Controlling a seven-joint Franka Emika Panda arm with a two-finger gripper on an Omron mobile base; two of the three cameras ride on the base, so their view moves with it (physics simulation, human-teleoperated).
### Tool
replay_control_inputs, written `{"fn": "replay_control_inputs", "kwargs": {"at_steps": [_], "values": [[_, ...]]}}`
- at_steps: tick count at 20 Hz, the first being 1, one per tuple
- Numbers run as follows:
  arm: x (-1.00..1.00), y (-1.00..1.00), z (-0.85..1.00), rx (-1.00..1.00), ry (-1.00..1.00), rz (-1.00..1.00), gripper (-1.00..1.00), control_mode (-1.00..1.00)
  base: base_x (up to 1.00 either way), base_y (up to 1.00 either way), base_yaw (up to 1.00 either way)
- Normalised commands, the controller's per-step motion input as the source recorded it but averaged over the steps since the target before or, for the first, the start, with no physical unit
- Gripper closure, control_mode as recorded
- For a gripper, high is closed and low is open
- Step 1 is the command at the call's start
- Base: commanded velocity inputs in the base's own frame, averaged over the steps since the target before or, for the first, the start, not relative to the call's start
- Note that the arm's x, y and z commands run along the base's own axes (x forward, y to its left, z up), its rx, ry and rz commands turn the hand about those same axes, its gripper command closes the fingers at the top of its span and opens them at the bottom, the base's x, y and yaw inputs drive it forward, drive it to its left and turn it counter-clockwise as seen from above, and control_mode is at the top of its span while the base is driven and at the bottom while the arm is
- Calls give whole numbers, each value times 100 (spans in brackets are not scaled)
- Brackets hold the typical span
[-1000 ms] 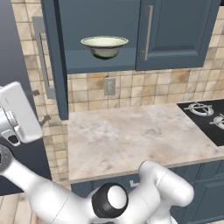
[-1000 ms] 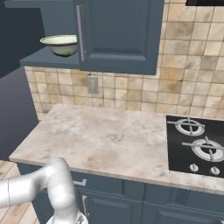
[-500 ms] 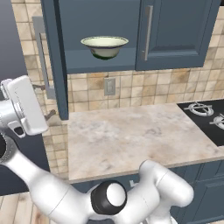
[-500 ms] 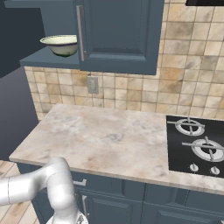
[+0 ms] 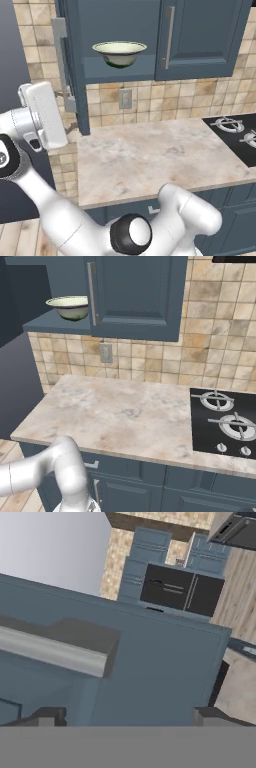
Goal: Open the cabinet. Pick the bowls from the counter and place them in the cabinet. Then close the cabinet.
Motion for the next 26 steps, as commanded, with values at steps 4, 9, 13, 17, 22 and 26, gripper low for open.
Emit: {"fn": "replay_control_inputs", "kwargs": {"at_steps": [4,9,13,17,22,26], "values": [[-1,-57,0,0,-13,0,-100,-100,0,0,0],[0,-48,0,0,-8,0,-100,-100,0,0,0],[4,-54,0,0,-1,0,-100,-100,0,0,0],[21,-68,0,4,-3,5,-100,-100,0,0,0],[23,-75,0,6,0,8,-100,-100,0,0,0],[26,-74,0,9,0,9,-100,-100,0,0,0]]}}
